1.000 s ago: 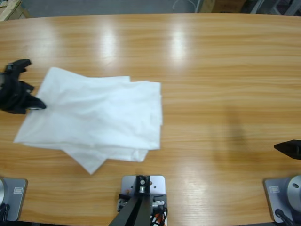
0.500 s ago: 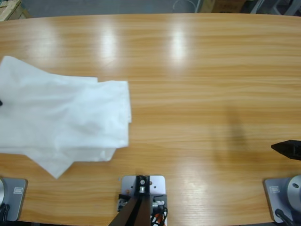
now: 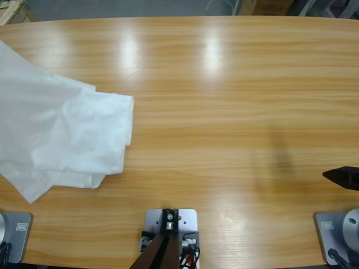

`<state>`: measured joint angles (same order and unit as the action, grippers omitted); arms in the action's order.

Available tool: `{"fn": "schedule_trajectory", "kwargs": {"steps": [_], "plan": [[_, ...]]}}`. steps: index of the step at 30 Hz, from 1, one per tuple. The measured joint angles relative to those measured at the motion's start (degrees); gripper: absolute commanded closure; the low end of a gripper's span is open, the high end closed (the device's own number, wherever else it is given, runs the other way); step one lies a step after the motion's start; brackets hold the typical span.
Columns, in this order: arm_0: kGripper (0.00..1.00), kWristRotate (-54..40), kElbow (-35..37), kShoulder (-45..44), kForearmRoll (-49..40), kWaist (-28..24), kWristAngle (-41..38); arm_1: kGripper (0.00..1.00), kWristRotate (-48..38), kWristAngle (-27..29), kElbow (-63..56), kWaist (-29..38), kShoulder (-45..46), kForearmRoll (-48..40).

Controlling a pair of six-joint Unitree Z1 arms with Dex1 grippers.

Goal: Fold clothes

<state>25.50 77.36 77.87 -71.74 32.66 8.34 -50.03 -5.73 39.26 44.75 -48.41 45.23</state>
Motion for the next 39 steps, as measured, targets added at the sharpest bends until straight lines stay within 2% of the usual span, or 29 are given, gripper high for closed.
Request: {"fn": "schedule_trajectory", "kwargs": {"steps": [4,12,20,39], "plan": [[1.0,0.0,0.4,4.7,0.2,4.3,0.0,0.092,0.0,0.0,-0.1,0.0,0.0,0.0],[1.0,0.0,3.5,11.2,1.3,6.5,-0.8,0.092,0.0,0.0,-0.8,0.0,0.0,-0.1],[1.0,0.0,8.1,19.5,2.0,11.9,-2.5,0.092,0.0,0.0,-1.1,0.0,0.0,-0.3],[1.0,0.0,8.2,32.0,7.4,19.9,-6.4,0.092,0.0,0.0,-1.2,0.0,0.0,-0.9]]}}
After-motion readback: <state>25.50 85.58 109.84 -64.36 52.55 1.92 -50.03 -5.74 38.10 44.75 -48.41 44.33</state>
